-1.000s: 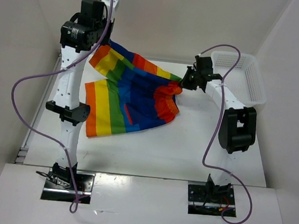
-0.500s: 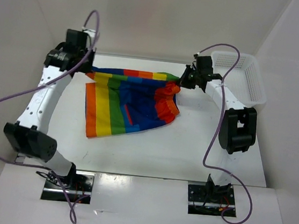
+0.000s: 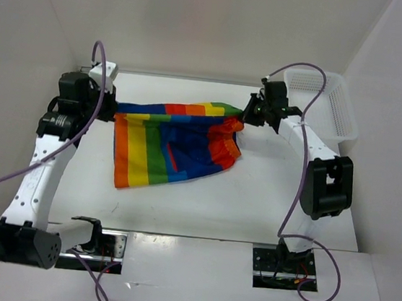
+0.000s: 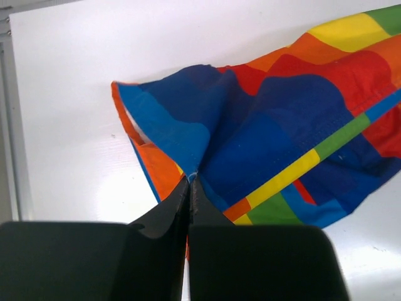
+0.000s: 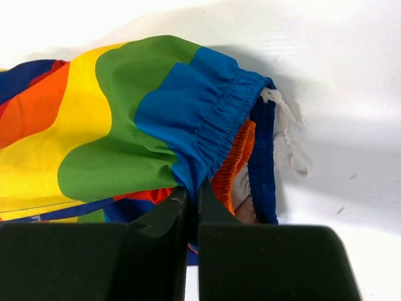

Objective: Fold and stack the shorts
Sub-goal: Fold the shorts

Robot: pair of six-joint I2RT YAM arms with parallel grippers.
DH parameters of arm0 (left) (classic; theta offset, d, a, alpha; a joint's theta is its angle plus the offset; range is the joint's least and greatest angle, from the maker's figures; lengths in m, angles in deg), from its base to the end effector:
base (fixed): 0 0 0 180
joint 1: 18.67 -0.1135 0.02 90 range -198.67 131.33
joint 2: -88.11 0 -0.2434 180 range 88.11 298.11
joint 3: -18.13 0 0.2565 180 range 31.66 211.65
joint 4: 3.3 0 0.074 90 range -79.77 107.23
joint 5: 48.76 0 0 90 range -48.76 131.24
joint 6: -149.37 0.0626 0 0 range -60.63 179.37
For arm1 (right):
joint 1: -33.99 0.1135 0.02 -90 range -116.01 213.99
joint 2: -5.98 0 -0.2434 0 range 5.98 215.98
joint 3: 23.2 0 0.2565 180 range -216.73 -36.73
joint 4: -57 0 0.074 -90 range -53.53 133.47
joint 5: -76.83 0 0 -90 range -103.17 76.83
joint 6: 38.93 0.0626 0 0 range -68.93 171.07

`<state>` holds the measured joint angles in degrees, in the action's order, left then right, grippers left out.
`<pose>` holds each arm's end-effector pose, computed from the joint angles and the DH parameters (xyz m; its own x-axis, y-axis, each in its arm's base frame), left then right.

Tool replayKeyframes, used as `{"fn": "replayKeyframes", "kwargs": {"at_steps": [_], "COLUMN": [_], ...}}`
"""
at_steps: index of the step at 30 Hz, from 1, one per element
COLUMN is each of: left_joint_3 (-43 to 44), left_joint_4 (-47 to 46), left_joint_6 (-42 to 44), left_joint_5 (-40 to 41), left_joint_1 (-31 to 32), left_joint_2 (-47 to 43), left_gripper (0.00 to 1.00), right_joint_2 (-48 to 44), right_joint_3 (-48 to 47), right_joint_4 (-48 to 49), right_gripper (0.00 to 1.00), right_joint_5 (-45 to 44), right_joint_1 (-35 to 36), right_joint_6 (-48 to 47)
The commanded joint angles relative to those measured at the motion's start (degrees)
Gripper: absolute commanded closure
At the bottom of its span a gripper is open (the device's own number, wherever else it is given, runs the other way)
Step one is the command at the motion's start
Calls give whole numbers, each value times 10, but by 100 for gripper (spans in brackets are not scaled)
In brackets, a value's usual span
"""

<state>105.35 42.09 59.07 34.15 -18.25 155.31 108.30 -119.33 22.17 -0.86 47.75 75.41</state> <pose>0.2896 -0.0098 0.3674 -0.4291 -0.0021 -0.9033 0.1166 0.9915 -0.0576 0.4134 0.1150 0.2349 -0.7410 0.2331 -0.6297 -0.0913 0.8941 0.4385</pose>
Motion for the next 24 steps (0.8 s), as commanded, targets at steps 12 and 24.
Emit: {"fn": "replayKeyframes", "kwargs": {"at_steps": [12,24], "left_joint_3": [-301,-218], "left_joint_4": [18,-3], "left_joint_6": [3,3], "left_joint_5": [-47,-24], "left_joint_1": [-2,4], "left_joint_2": [-309,-153], "left_gripper": [15,6], "right_joint_2": [-218,-247], "right_joint_3": [245,221], "right_joint_4": [-3,-23], "right_gripper": [2,60], "right_joint_5": [-17,-84], "right_joint_1": [-1,15], "right_joint_6": [6,36]}}
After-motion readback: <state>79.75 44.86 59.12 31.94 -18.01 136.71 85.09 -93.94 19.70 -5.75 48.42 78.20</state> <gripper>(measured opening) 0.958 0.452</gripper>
